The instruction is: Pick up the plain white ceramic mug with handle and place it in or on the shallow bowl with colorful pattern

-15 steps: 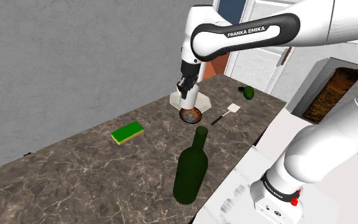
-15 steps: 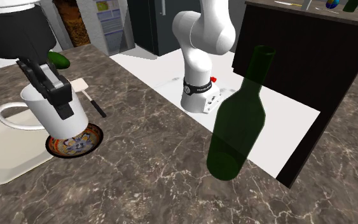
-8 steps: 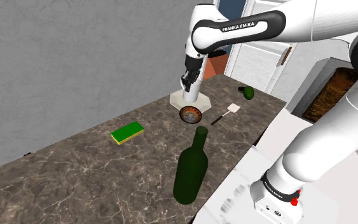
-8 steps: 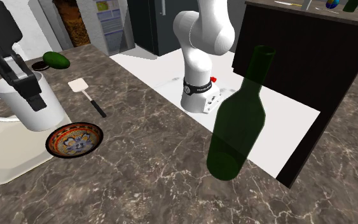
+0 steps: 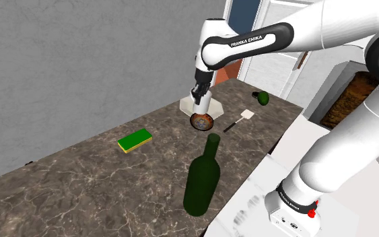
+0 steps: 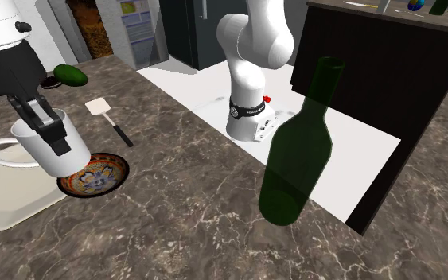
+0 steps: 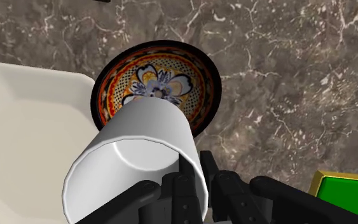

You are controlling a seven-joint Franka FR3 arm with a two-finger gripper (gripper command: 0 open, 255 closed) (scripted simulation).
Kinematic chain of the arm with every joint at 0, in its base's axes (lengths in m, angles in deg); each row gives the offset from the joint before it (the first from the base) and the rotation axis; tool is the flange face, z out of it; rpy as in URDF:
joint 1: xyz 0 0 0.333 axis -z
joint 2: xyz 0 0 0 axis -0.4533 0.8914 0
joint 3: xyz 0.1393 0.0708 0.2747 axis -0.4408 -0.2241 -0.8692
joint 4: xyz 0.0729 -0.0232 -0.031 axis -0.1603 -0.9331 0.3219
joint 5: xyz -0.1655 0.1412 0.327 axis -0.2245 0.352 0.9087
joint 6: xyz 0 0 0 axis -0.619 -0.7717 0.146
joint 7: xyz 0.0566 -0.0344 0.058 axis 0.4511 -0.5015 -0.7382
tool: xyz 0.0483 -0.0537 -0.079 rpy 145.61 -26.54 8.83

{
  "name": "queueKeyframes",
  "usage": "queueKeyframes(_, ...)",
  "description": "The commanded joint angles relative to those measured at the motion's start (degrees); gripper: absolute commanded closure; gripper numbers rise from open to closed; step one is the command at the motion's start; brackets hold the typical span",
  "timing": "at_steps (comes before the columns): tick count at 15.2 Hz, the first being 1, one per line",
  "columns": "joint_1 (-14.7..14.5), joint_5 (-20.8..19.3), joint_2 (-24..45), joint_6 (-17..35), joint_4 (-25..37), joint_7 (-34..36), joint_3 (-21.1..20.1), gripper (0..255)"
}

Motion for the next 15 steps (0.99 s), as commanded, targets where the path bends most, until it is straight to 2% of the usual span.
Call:
queueKeyframes(1, -0.05, -0.05, 0.49, 1.51, -0.99, 0.14, -0.09, 255)
queueKeyframes(8, -0.06, -0.35, 2.75, 7.02, -4.25, 0.36, -0.20, 255)
queueKeyframes(15, -0.07, -0.35, 2.75, 7.02, -4.25, 0.36, -0.20, 255)
